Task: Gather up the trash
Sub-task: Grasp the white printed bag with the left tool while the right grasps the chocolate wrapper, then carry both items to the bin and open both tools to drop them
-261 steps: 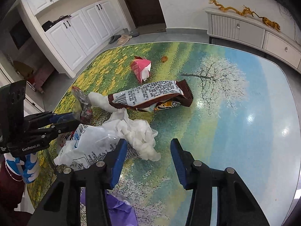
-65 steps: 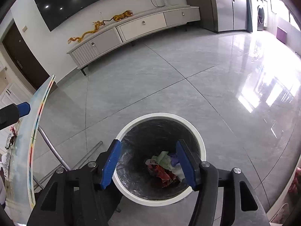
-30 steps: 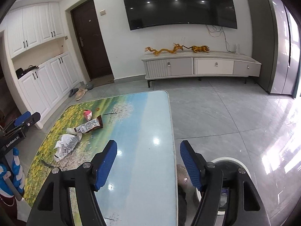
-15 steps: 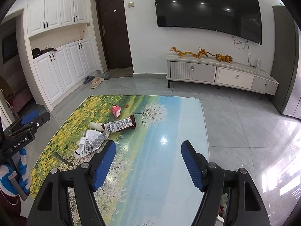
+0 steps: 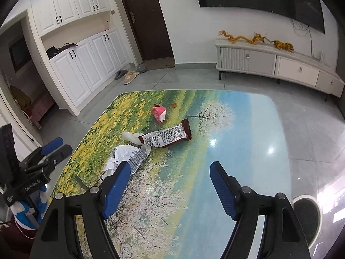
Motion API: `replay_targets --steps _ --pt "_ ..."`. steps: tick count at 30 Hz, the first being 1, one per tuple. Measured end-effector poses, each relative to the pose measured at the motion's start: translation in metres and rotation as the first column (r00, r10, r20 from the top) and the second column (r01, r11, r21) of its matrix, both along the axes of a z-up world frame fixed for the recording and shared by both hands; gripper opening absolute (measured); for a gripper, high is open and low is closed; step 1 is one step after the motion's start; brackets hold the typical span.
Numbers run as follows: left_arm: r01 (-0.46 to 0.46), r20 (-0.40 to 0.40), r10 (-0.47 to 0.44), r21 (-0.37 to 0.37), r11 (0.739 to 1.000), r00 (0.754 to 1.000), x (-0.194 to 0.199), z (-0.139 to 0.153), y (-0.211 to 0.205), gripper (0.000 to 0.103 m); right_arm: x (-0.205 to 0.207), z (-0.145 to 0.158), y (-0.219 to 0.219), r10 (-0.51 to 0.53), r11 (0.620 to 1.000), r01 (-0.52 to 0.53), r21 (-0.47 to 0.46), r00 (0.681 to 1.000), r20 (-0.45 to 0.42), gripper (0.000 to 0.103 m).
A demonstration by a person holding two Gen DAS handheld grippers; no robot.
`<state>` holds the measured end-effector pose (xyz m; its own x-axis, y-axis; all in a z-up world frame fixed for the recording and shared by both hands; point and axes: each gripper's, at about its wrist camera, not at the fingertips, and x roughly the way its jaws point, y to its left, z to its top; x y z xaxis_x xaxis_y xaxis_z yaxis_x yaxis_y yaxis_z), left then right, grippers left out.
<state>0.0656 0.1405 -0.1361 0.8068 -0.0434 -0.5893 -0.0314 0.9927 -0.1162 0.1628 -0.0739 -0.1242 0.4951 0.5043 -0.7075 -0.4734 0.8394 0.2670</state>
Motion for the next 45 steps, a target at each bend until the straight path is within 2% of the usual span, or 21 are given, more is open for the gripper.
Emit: replay_targets --steps 2,6,10,15,18,19,20,21,22,23,24,25,26,28,30,33,38,42,45 --pt "0.062 -0.039 -0.062 -0.019 0.998 0.997 0.008 -0.012 0.002 0.074 0.016 -0.014 0.009 0.005 0.999 -0.003 0.039 0.998 -0.059 0.076" --pt "0.126 -0.117 -0.132 -0.062 0.99 0.984 0.027 -0.034 0.0 0.074 0.051 -0.04 0.025 0.014 0.99 0.011 0.138 0.984 -0.178 0.076" --pt "0.175 -0.152 -0.192 -0.121 0.977 0.97 0.045 -0.048 -0.005 0.074 0.081 -0.06 0.036 0.0 0.977 0.058 0.208 0.963 -0.271 0.076" --pt "0.21 -0.184 -0.236 -0.15 0.966 0.954 0.064 -0.059 -0.012 0.074 0.109 -0.078 0.037 -0.053 0.956 0.153 0.25 0.93 -0.364 0.076" --pt "0.211 -0.205 -0.237 -0.144 0.967 0.95 0.072 -0.064 -0.014 0.074 0.119 -0.082 0.037 -0.079 0.948 0.19 0.256 0.918 -0.39 0.076" --pt "0.212 -0.209 -0.241 -0.152 0.965 0.948 0.074 -0.065 -0.015 0.074 0.122 -0.084 0.037 -0.084 0.945 0.199 0.26 0.914 -0.397 0.073" --pt "0.213 -0.212 -0.244 -0.158 0.964 0.946 0.075 -0.067 -0.015 0.073 0.124 -0.085 0.037 -0.086 0.943 0.205 0.261 0.911 -0.403 0.062" --pt "0.216 -0.215 -0.248 -0.162 0.963 0.945 0.075 -0.068 -0.016 0.068 0.125 -0.086 0.038 -0.089 0.944 0.208 0.257 0.909 -0.408 0.057" --pt "0.22 -0.221 -0.254 -0.168 0.961 0.942 0.076 -0.069 -0.015 0.061 0.125 -0.087 0.039 -0.093 0.944 0.212 0.252 0.906 -0.413 0.046" --pt "0.223 -0.226 -0.261 -0.178 0.958 0.938 0.077 -0.07 -0.015 0.057 0.126 -0.088 0.04 -0.094 0.944 0.215 0.25 0.902 -0.421 0.037" --pt "0.223 -0.23 -0.263 -0.186 0.957 0.937 0.077 -0.071 -0.015 0.054 0.125 -0.09 0.041 -0.087 0.942 0.215 0.258 0.899 -0.429 0.032" --pt "0.221 -0.229 -0.262 -0.19 0.957 0.938 0.077 -0.072 -0.015 0.05 0.124 -0.092 0.041 -0.08 0.939 0.214 0.269 0.897 -0.435 0.032" --pt "0.22 -0.229 -0.263 -0.196 0.955 0.937 0.076 -0.073 -0.015 0.046 0.123 -0.092 0.04 -0.074 0.938 0.21 0.276 0.898 -0.433 0.03" --pt "0.219 -0.23 -0.267 -0.215 0.952 0.936 0.073 -0.073 -0.014 0.032 0.119 -0.091 0.037 -0.055 0.934 0.198 0.298 0.902 -0.427 0.027" --pt "0.216 -0.222 -0.263 -0.213 0.953 0.939 0.066 -0.069 -0.016 0.025 0.114 -0.087 0.032 -0.025 0.924 0.179 0.337 0.91 -0.414 0.018" --pt "0.221 -0.195 -0.26 -0.199 0.955 0.946 0.053 -0.055 -0.02 0.024 0.099 -0.067 0.02 0.005 0.92 0.134 0.368 0.936 -0.353 0.015" --pt "0.228 -0.148 -0.244 -0.119 0.966 0.958 0.039 -0.022 -0.043 0.022 0.071 -0.032 -0.016 0.014 0.918 0.09 0.387 0.966 -0.259 0.012" --pt "0.262 -0.122 -0.264 -0.032 0.965 0.957 0.035 0.005 -0.079 0.022 0.042 -0.01 -0.062 -0.032 0.93 0.099 0.355 0.981 -0.191 0.012" --pt "0.309 -0.12 -0.302 0.044 0.95 0.946 0.035 0.018 -0.116 0.022 0.022 -0.004 -0.109 -0.096 0.933 0.145 0.328 0.982 -0.161 0.012"
